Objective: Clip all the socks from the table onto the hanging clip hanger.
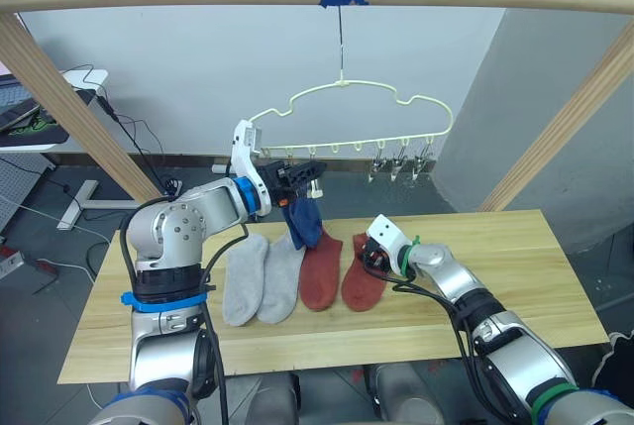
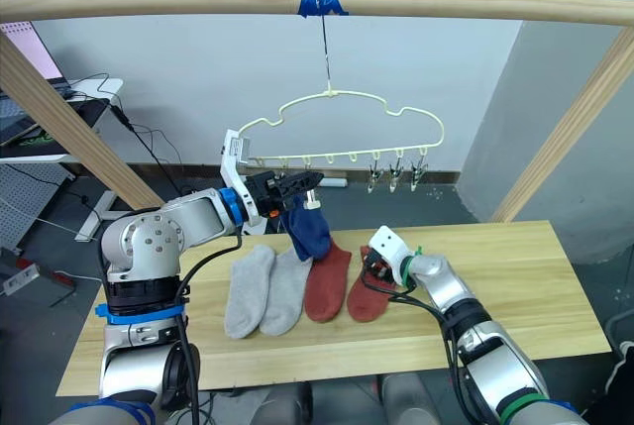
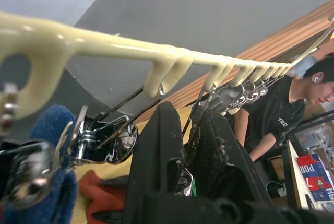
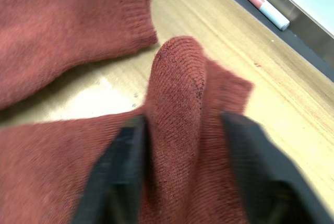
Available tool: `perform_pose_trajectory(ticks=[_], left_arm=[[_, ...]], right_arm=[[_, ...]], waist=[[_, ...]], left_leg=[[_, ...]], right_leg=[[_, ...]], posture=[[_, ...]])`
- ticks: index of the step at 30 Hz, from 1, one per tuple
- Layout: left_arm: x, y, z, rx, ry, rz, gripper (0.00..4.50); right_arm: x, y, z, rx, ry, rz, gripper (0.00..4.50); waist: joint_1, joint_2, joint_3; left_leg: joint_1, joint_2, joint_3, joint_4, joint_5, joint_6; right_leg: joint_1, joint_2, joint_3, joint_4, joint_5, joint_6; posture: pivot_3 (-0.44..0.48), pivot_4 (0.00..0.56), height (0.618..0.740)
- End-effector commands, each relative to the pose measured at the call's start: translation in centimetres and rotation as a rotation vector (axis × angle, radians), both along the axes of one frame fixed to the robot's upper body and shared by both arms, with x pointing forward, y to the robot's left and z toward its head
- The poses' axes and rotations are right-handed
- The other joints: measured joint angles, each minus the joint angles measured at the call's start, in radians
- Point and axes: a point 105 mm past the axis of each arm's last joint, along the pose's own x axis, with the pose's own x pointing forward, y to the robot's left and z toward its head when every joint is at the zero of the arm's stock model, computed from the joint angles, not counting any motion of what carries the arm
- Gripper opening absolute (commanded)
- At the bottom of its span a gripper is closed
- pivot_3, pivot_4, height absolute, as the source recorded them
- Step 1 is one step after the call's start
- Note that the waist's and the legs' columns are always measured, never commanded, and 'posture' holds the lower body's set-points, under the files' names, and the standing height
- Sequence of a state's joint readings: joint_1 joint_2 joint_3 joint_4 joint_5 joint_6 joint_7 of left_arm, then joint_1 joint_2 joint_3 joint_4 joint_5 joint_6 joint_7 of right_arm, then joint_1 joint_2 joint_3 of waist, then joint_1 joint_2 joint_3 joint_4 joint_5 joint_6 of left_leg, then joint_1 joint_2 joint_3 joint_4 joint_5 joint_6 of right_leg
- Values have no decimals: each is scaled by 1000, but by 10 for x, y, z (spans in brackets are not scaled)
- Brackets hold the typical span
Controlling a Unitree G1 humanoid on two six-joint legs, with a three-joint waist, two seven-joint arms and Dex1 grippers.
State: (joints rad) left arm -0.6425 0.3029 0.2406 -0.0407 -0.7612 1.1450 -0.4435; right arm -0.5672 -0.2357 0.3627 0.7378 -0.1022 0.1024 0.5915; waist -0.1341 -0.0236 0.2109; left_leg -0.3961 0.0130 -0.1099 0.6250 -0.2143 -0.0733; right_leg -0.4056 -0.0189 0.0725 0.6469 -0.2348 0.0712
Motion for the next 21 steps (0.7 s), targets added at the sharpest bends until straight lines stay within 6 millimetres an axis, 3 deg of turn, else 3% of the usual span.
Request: perform_pose_trajectory(ticks=[1,3,6,7,10,16,21], left_arm=[[1,1,-4,-1,24,12,231],[3,0,1,-36,32,17,231],[6,-1,2,-102,78,26,231],[6,-3,2,-134,111,24,231],[7,-6,3,-190,165,24,231],[14,-5,12,-309,225,46,231],[16,-6,17,-350,246,49,231]], right_arm=[[-6,-5,4,-26,-46,45,683],[-9,-2,18,25,-92,66,36],[-17,-1,63,103,-214,83,36],[-20,-1,84,88,-303,102,36],[-33,3,118,14,-483,178,36],[-49,21,150,8,-685,240,36],[-51,32,157,10,-750,276,36]], waist=[[1,0,0],[4,0,0],[8,1,1],[8,2,2],[12,2,2],[14,1,2],[16,1,2]], left_leg=[[0,0,0,0,0,0],[0,0,0,0,0,0],[-2,0,0,0,0,0],[-2,0,0,0,0,0],[-2,0,0,1,0,0],[-2,0,0,1,0,0],[-3,-1,1,1,0,0]], right_leg=[[0,0,0,0,0,0],[0,0,0,0,0,0],[-2,0,0,0,0,0],[-2,0,0,0,0,0],[-2,0,0,0,0,0],[-2,0,0,-1,0,1],[-2,-1,0,-2,0,1]], posture=[[-71,190,740],[-70,190,740],[-74,191,740],[-77,191,740],[-88,190,740],[-109,181,740],[-117,179,740]])
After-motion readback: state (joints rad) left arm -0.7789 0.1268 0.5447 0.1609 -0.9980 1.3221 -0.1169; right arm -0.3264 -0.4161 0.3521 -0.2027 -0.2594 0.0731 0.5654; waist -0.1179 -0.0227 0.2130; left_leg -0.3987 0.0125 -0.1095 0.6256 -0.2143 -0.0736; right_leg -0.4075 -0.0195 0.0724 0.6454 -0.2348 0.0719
